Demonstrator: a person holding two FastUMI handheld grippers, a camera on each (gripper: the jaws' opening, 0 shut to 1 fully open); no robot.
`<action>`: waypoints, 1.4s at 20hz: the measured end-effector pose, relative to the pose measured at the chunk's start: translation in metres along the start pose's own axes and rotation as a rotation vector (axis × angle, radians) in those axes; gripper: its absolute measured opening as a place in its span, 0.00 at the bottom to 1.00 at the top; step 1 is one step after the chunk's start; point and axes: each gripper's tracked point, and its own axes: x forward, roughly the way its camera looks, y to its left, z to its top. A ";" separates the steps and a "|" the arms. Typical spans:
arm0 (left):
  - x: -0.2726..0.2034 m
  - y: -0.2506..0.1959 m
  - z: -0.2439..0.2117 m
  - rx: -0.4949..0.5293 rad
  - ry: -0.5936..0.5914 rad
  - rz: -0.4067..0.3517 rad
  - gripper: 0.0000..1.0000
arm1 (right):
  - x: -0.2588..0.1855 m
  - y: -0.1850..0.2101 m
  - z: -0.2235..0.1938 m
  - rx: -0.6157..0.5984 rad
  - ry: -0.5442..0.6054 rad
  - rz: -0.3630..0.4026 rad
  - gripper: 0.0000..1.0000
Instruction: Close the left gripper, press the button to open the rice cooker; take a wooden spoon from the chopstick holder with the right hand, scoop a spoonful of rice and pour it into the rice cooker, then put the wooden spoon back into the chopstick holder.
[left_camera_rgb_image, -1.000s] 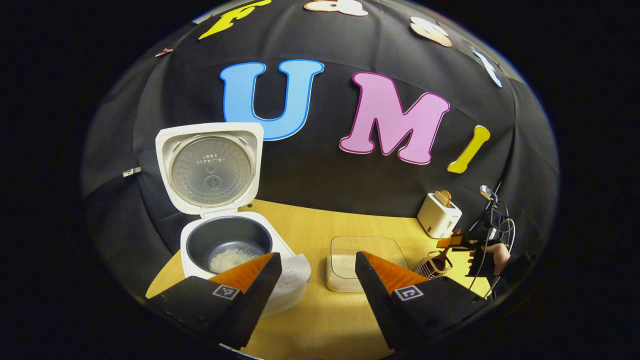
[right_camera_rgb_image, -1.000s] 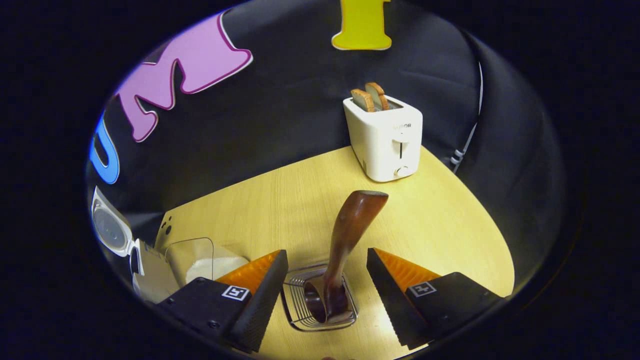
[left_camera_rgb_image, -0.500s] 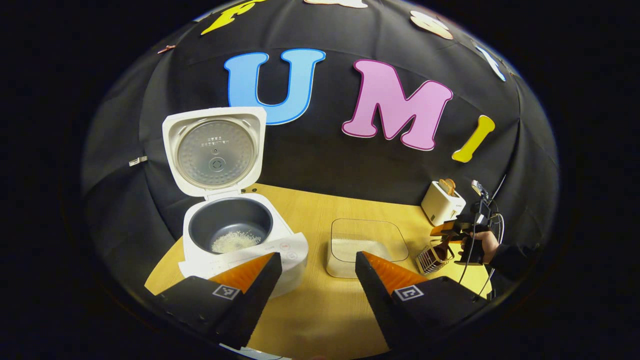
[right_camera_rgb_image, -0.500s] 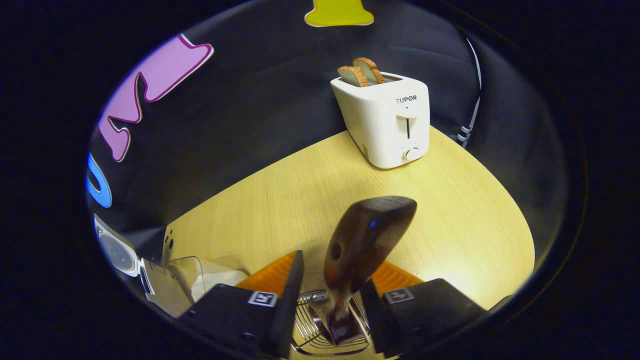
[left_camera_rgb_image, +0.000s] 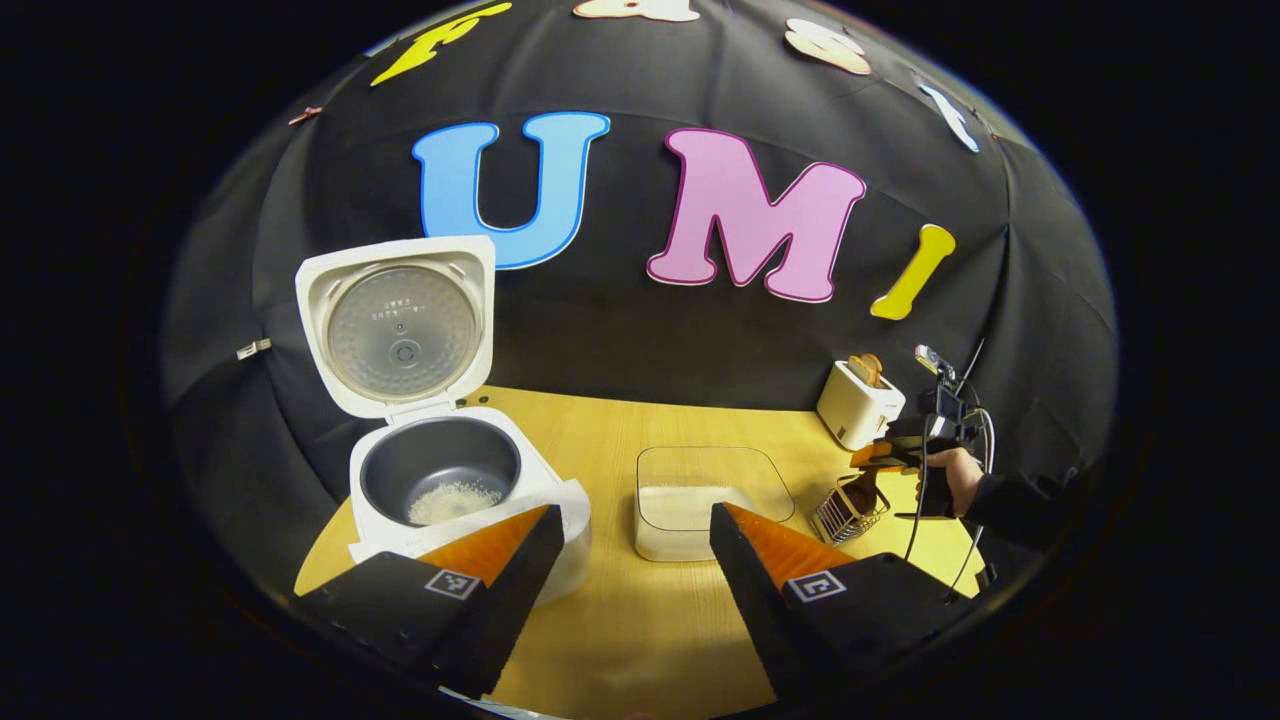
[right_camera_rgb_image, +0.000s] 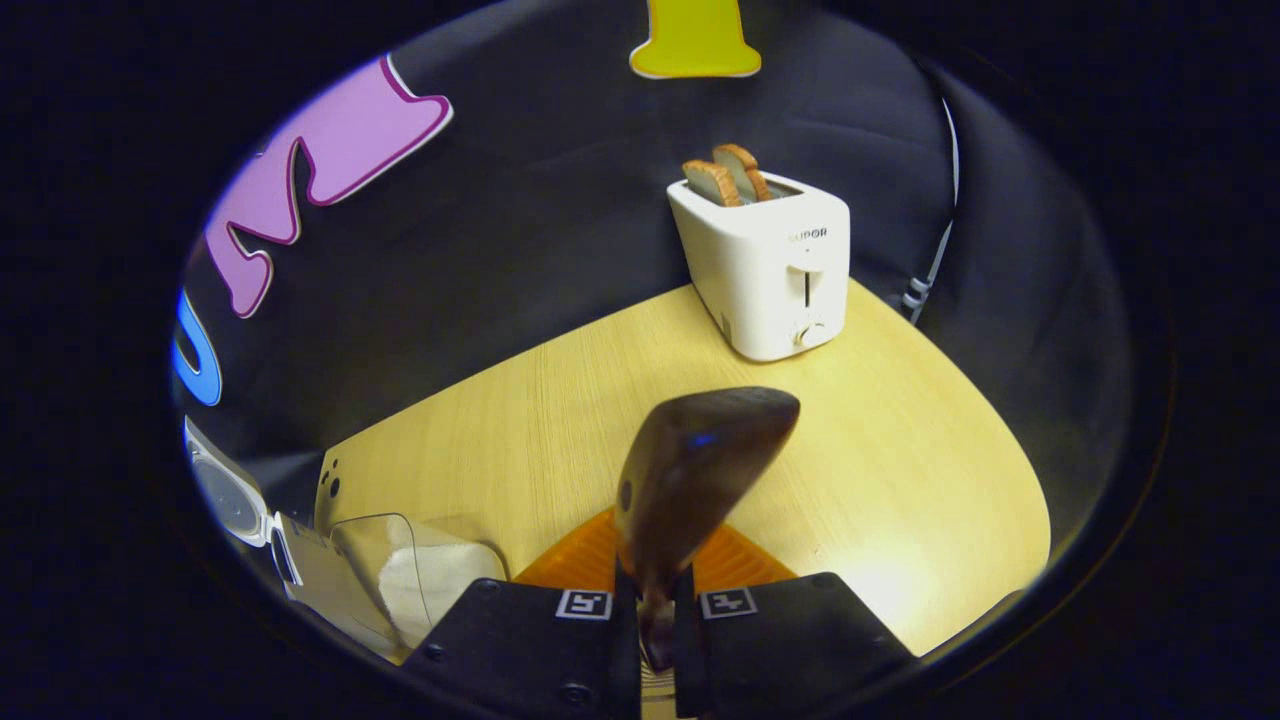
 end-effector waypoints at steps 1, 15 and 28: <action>-0.002 0.001 0.002 -0.010 -0.007 -0.004 0.95 | -0.008 0.001 0.006 -0.008 -0.020 -0.002 0.17; -0.027 0.071 0.009 -0.139 -0.106 -0.027 0.95 | -0.093 0.161 0.040 -0.136 -0.154 0.195 0.17; -0.008 0.109 -0.001 -0.126 -0.110 -0.035 0.95 | -0.011 0.239 -0.044 -0.434 -0.195 0.149 0.17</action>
